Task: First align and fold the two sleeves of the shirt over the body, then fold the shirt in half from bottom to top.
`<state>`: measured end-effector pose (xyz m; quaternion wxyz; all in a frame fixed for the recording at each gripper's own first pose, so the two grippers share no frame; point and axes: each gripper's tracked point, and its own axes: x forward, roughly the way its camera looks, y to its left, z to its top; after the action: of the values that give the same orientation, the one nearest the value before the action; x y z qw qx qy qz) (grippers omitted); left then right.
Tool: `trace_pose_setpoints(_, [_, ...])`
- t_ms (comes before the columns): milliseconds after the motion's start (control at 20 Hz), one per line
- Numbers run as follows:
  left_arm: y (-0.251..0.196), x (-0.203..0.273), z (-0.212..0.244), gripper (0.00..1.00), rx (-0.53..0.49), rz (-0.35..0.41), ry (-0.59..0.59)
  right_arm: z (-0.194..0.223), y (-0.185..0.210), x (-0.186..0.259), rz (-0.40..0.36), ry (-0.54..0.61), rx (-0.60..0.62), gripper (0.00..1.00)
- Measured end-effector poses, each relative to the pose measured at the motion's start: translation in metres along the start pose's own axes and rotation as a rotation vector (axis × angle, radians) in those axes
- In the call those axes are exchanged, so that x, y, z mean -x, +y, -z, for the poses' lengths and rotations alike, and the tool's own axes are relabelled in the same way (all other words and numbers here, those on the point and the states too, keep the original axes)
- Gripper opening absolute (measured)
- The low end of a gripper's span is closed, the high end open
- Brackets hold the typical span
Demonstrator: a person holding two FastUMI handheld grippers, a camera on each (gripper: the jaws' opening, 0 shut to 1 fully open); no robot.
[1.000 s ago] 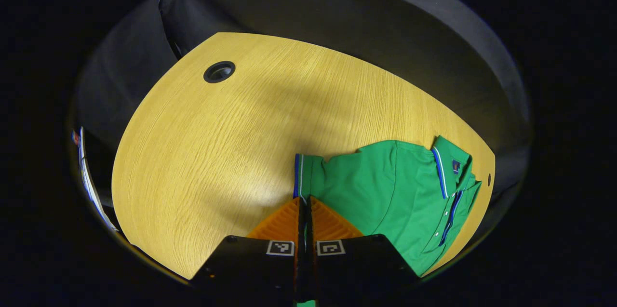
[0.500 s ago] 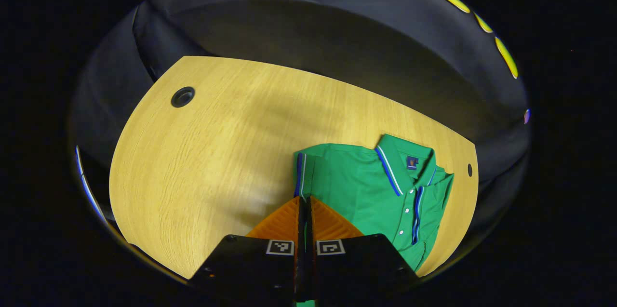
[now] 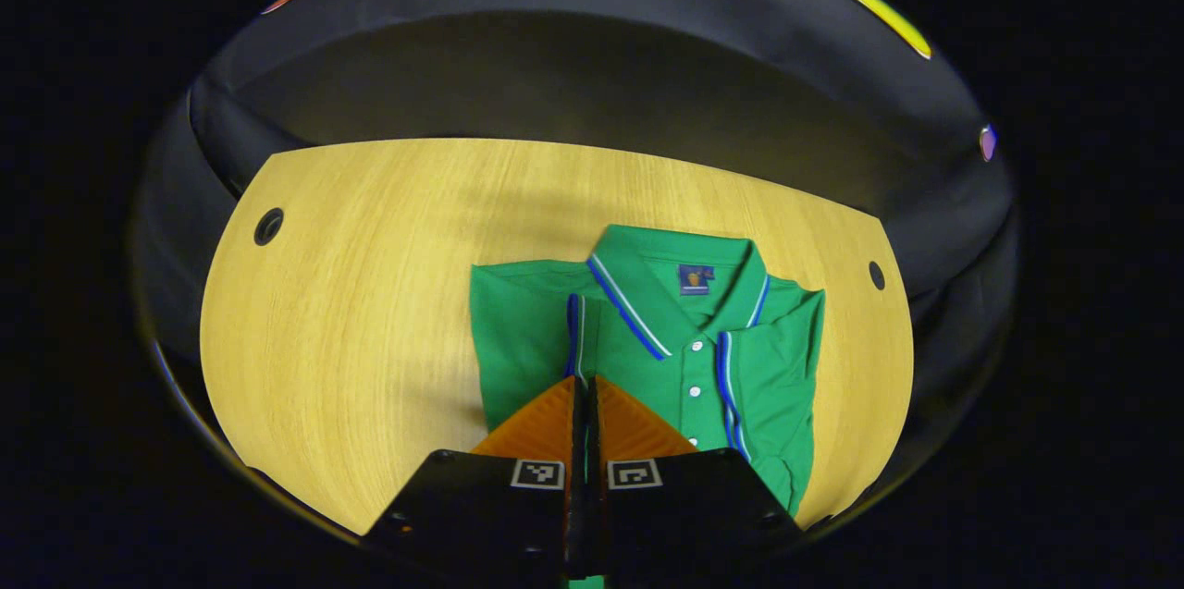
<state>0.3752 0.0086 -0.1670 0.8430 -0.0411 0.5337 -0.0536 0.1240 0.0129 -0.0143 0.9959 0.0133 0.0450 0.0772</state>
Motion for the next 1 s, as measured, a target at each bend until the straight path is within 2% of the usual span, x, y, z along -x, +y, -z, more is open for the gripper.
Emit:
trace_pose_setpoints(300, [-0.049, -0.016, 0.018, 0.03, -0.079, -0.007, 0.027, 0.010, -0.010, 0.002, 0.009, 0.012, -0.016, 0.95])
trace_pose_setpoints(450, [-0.057, -0.023, 0.030, 0.04, -0.060, -0.016, 0.062, 0.015, -0.013, 0.003, 0.013, 0.023, -0.015, 0.95])
trace_pose_setpoints(550, [-0.068, -0.022, 0.032, 0.06, -0.014, 0.035, 0.068, 0.018, -0.015, 0.005, 0.015, 0.027, -0.007, 0.93])
trace_pose_setpoints(600, [-0.069, -0.020, 0.033, 0.13, 0.001, 0.048, 0.066, 0.019, -0.016, 0.005, 0.020, 0.030, -0.002, 0.95])
trace_pose_setpoints(650, [-0.070, -0.017, 0.036, 0.16, 0.017, 0.061, 0.068, 0.020, -0.017, 0.006, 0.025, 0.033, 0.004, 0.93])
trace_pose_setpoints(700, [-0.068, -0.011, 0.037, 0.27, 0.022, 0.066, 0.065, 0.021, -0.015, 0.008, 0.026, 0.035, 0.006, 0.94])
trace_pose_setpoints(750, [-0.066, -0.010, 0.037, 0.47, 0.030, 0.062, 0.051, 0.021, -0.012, 0.010, 0.026, 0.037, 0.008, 0.95])
trace_pose_setpoints(850, [-0.064, 0.004, 0.038, 0.57, 0.050, 0.083, 0.016, 0.021, -0.007, 0.014, 0.024, 0.039, 0.014, 0.95])
trace_pose_setpoints(900, [-0.063, 0.012, 0.039, 0.64, 0.054, 0.096, -0.003, 0.022, -0.005, 0.016, 0.026, 0.041, 0.019, 0.95])
trace_pose_setpoints(1000, [-0.061, 0.027, 0.043, 0.68, 0.051, 0.107, -0.046, 0.022, 0.002, 0.021, 0.032, 0.045, 0.030, 0.95])
